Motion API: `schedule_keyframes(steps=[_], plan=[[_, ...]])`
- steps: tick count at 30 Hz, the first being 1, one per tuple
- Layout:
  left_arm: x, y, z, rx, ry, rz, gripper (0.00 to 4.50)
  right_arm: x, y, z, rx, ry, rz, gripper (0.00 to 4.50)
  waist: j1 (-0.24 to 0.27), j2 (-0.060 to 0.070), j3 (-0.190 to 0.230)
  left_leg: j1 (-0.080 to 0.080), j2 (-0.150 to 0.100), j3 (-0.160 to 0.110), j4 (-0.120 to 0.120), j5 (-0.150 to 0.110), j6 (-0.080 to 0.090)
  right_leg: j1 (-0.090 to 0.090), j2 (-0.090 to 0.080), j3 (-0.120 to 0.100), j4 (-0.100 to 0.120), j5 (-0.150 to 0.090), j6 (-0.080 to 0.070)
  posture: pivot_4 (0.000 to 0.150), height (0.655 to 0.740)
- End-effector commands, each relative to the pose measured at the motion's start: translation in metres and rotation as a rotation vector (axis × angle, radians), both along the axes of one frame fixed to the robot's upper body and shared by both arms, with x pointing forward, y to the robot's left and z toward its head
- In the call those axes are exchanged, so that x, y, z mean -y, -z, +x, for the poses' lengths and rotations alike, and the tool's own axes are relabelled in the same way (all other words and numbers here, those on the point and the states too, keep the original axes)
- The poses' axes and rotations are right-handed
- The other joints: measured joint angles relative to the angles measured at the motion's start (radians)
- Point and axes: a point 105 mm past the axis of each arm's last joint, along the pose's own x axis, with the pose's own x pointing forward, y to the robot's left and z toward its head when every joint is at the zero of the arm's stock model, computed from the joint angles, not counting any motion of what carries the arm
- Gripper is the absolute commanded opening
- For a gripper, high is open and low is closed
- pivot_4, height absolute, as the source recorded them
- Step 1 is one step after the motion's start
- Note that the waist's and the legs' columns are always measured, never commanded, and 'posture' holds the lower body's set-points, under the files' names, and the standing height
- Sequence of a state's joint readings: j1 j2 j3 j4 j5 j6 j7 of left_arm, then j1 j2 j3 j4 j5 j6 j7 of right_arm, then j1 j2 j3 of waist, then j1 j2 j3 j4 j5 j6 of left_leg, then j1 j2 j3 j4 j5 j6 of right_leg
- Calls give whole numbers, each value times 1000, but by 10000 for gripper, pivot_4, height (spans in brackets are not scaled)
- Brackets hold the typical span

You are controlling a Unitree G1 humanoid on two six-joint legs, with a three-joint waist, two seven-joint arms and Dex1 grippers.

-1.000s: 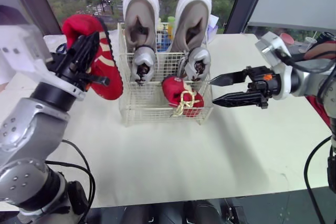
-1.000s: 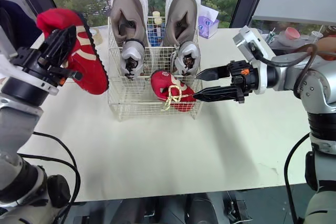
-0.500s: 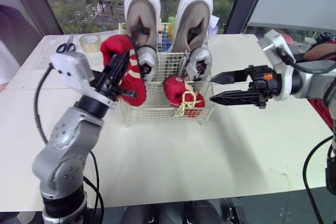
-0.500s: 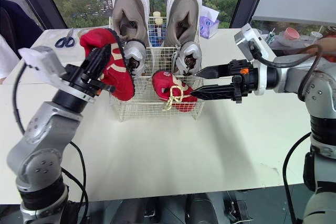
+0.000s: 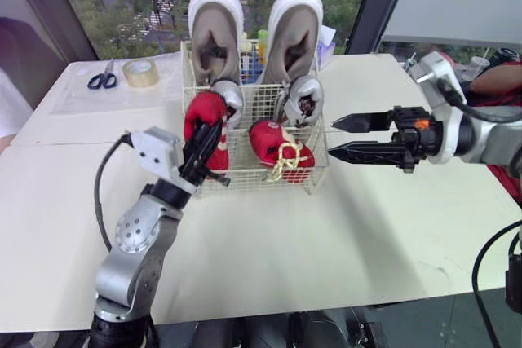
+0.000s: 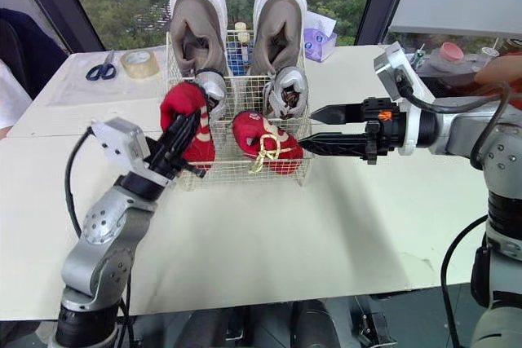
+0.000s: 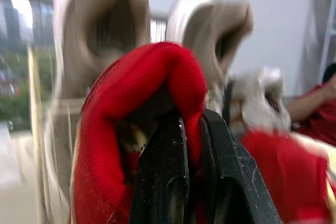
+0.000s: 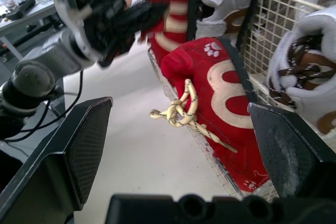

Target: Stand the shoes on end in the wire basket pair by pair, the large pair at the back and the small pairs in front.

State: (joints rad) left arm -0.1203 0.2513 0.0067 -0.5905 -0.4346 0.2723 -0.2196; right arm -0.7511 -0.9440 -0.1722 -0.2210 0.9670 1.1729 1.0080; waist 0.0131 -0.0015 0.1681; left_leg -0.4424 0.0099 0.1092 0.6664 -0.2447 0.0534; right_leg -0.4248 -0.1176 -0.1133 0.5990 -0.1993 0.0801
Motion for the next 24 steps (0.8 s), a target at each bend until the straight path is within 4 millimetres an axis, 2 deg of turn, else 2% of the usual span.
schedule_keyframes(steps=[1,3,6,11,15,19,24], plan=[[-14,18,4,-98,-34,9,448,2,-9,-4,43,-7,13,45000,0,1,-1,0,0,0,0,0,0,0,0,0,0,0,0,1500,7400],[-13,17,-2,-105,9,21,448,2,-7,-3,40,-5,16,45000,-2,1,-1,0,0,0,0,0,0,0,0,0,0,0,0,1500,7400],[-14,11,-8,-118,49,11,11158,2,-3,-2,34,-7,21,45000,-3,2,-1,0,0,0,0,0,1,-1,0,0,0,0,0,1500,7400],[-27,2,-25,-202,120,35,35434,5,3,-3,16,-3,25,45000,0,2,-1,-1,0,0,0,0,0,-1,1,0,0,0,0,1500,7400],[-42,14,-63,-397,273,114,35434,9,12,-3,-9,12,34,45000,-8,3,-1,-1,1,0,-1,-1,0,-1,1,0,-1,-1,0,1500,7400],[-51,23,-89,-550,381,130,35434,10,20,-5,-35,17,39,45000,-5,5,1,-1,0,0,-1,-2,-3,-2,1,0,-2,-1,0,1500,7400],[-74,43,-100,-693,374,169,35434,18,48,-9,-107,61,-12,45000,4,6,1,-1,0,-1,-1,-3,-3,-4,0,-1,-5,-2,0,1500,7400]])
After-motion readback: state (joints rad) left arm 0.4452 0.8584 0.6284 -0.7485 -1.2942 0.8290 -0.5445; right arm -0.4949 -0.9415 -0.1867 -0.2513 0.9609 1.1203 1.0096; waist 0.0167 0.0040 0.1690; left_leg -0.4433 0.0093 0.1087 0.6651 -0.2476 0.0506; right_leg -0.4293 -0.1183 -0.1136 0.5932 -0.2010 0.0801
